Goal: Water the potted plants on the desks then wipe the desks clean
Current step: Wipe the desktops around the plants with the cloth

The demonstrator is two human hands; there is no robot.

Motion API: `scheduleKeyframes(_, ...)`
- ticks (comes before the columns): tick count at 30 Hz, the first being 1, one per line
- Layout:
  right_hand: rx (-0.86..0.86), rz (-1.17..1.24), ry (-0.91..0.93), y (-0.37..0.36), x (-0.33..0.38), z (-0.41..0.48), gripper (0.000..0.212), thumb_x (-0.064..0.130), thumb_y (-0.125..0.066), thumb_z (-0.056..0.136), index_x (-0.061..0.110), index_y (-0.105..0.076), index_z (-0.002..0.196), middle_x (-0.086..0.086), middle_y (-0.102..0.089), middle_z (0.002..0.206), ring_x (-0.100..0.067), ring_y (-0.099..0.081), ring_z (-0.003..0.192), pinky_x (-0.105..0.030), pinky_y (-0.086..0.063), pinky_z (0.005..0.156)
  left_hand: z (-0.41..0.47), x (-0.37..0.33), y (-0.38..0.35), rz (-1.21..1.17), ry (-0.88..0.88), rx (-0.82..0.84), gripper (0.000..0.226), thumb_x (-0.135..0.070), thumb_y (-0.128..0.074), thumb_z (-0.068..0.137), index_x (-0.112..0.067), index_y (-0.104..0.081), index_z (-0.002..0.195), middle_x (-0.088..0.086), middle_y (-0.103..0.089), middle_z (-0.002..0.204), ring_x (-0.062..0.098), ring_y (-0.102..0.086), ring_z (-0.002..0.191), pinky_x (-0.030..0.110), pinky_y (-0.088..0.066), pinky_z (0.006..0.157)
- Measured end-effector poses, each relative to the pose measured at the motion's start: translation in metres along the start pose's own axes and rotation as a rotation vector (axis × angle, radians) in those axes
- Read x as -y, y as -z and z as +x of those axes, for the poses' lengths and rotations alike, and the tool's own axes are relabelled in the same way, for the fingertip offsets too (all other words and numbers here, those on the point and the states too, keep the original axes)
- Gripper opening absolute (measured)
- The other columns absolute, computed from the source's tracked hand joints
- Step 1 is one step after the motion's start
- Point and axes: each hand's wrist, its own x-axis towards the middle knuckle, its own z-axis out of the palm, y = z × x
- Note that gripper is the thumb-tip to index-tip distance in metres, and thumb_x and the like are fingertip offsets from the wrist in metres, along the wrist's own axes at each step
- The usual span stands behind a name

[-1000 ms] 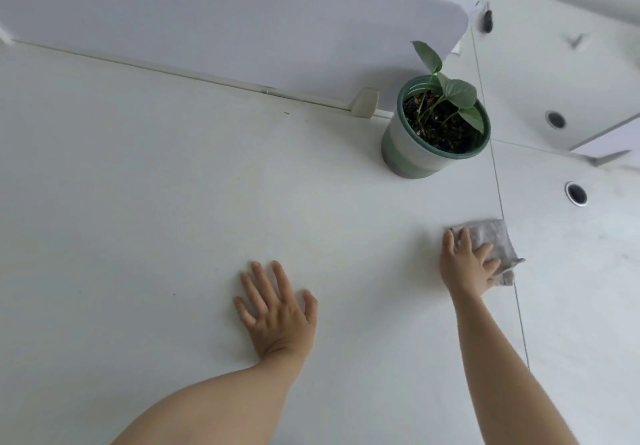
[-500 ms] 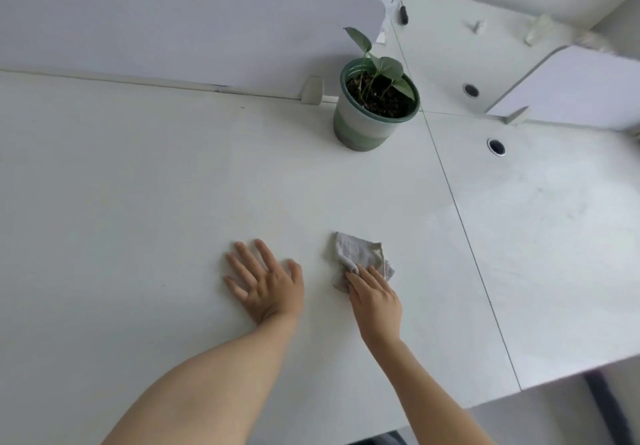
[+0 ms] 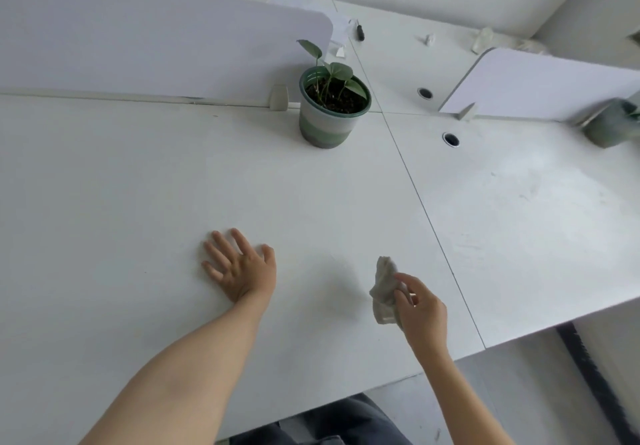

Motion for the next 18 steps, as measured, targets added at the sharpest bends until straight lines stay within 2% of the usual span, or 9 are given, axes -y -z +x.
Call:
scheduleKeyframes(2,-0.001,0.001,0.002,0.011,-0.003,0.003,0.037,0.003,-0.049,0.084,0.032,-0.066,0.1,0.01,-0.053,0.059,-0.011,-0.046,0.052,-0.027,-0.037,0.055,0.0,-0.002,0.001,0.055,0.011,0.019,0.065,-0.035,-0.042,0.09,-0.009,-0.022,0.146,0.019,-0.006,0.157,0.033,0.002,0.145,0.049,0.0,0.113)
scheduleKeyframes(4,0.025,0.002,0.017,0.023,-0.008,0.006,0.038,0.007,-0.05,0.085,0.034,-0.062,0.109,0.009,-0.058,0.068,-0.011,-0.05,0.057,-0.027,-0.041,0.057,0.0,-0.004,0.003,0.092,0.024,0.034,0.067,-0.038,-0.042,0.09,-0.013,-0.017,0.147,0.015,-0.002,0.158,0.03,0.005,0.146,0.048,0.0,0.114)
scheduleKeyframes(6,0.056,0.017,0.034,0.033,-0.015,0.009,0.037,0.009,-0.051,0.086,0.03,-0.059,0.116,0.005,-0.063,0.08,-0.015,-0.056,0.066,-0.033,-0.048,0.063,0.0,-0.004,0.006,0.113,0.039,0.045,0.068,-0.04,-0.041,0.09,-0.015,-0.014,0.148,0.013,-0.001,0.159,0.029,0.006,0.146,0.047,0.0,0.114)
scheduleKeyframes(8,0.075,0.039,0.069,0.044,-0.023,0.011,0.036,0.009,-0.052,0.087,0.026,-0.059,0.118,0.008,-0.063,0.08,-0.015,-0.058,0.07,-0.034,-0.049,0.066,0.002,-0.005,0.01,0.11,0.059,0.065,0.067,-0.04,-0.042,0.09,-0.016,-0.016,0.147,0.011,-0.001,0.159,0.028,0.005,0.146,0.046,0.0,0.115)
scheduleKeyframes(10,0.097,0.067,0.112,0.052,-0.031,0.012,0.035,0.008,-0.051,0.087,0.025,-0.06,0.117,0.017,-0.059,0.077,-0.007,-0.056,0.068,-0.028,-0.045,0.062,0.004,-0.006,0.018,0.052,0.077,0.073,0.058,-0.036,-0.044,0.091,-0.013,-0.031,0.142,0.012,-0.011,0.158,0.028,-0.003,0.145,0.045,-0.003,0.116)
scheduleKeyframes(11,0.115,0.069,0.138,0.056,-0.035,0.013,0.035,0.008,-0.05,0.088,0.025,-0.059,0.117,0.019,-0.058,0.077,-0.004,-0.055,0.067,-0.026,-0.042,0.061,0.003,-0.007,0.024,-0.008,0.088,0.059,0.05,-0.033,-0.044,0.091,-0.011,-0.042,0.136,0.014,-0.023,0.154,0.028,-0.012,0.143,0.046,-0.007,0.116)
scheduleKeyframes(13,0.159,0.053,0.204,0.06,-0.042,0.015,0.035,0.009,-0.049,0.089,0.024,-0.059,0.118,0.013,-0.06,0.081,-0.005,-0.055,0.066,-0.025,-0.041,0.06,-0.01,-0.009,0.032,-0.12,0.073,-0.002,0.038,-0.027,-0.043,0.09,-0.006,-0.058,0.119,0.015,-0.045,0.139,0.029,-0.028,0.136,0.046,-0.014,0.114)
scheduleKeyframes(16,0.246,0.05,0.308,0.066,-0.046,0.02,0.034,0.008,-0.05,0.089,0.022,-0.059,0.119,0.007,-0.061,0.089,-0.014,-0.057,0.073,-0.026,-0.045,0.065,-0.063,-0.012,0.041,-0.292,0.004,-0.079,0.035,-0.025,-0.046,0.088,-0.003,-0.064,0.109,0.014,-0.059,0.126,0.03,-0.045,0.126,0.042,-0.03,0.107)
scheduleKeyframes(18,0.319,0.071,0.386,0.068,-0.046,0.021,0.035,0.006,-0.051,0.088,0.022,-0.06,0.117,0.007,-0.062,0.089,-0.01,-0.057,0.072,-0.024,-0.044,0.065,-0.113,-0.011,0.042,-0.408,0.022,-0.08,0.03,-0.019,-0.048,0.091,-0.003,-0.062,0.113,0.011,-0.059,0.127,0.027,-0.05,0.123,0.036,-0.036,0.103)
